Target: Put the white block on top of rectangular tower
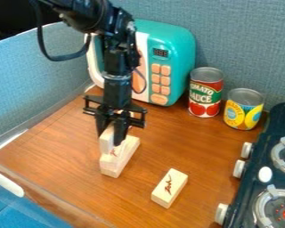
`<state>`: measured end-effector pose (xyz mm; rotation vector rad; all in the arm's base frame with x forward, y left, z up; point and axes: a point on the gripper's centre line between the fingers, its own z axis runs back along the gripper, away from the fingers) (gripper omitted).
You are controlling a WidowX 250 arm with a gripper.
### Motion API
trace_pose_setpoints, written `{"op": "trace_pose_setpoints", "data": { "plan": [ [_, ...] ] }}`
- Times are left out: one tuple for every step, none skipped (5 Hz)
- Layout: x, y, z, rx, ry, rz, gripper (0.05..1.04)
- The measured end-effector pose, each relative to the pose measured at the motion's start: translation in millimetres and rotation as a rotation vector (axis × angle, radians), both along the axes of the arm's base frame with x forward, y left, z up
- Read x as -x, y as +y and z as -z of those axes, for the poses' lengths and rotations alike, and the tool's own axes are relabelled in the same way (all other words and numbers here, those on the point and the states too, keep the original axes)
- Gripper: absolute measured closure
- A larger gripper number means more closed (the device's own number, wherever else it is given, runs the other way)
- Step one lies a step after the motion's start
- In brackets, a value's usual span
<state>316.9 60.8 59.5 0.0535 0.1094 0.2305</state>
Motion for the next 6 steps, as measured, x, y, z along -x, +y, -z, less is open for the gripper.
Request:
{"op": "trace_pose_setpoints", "data": {
  "plan": [
    [-5,2,10.0,0.036,0.014,-0.001,0.776],
    [-5,13,13.9,0.037,0.022,-0.046,0.776],
    [-5,13,14.3,0.031,0.021,-0.057,0.776],
    [-5,12,14.3,0.028,0.022,-0.054,0.776],
    [-6,8,14.2,0.009,0.024,-0.045,0.776],
    [-8,6,13.9,-0.001,0.019,-0.037,0.776]
  ]
}}
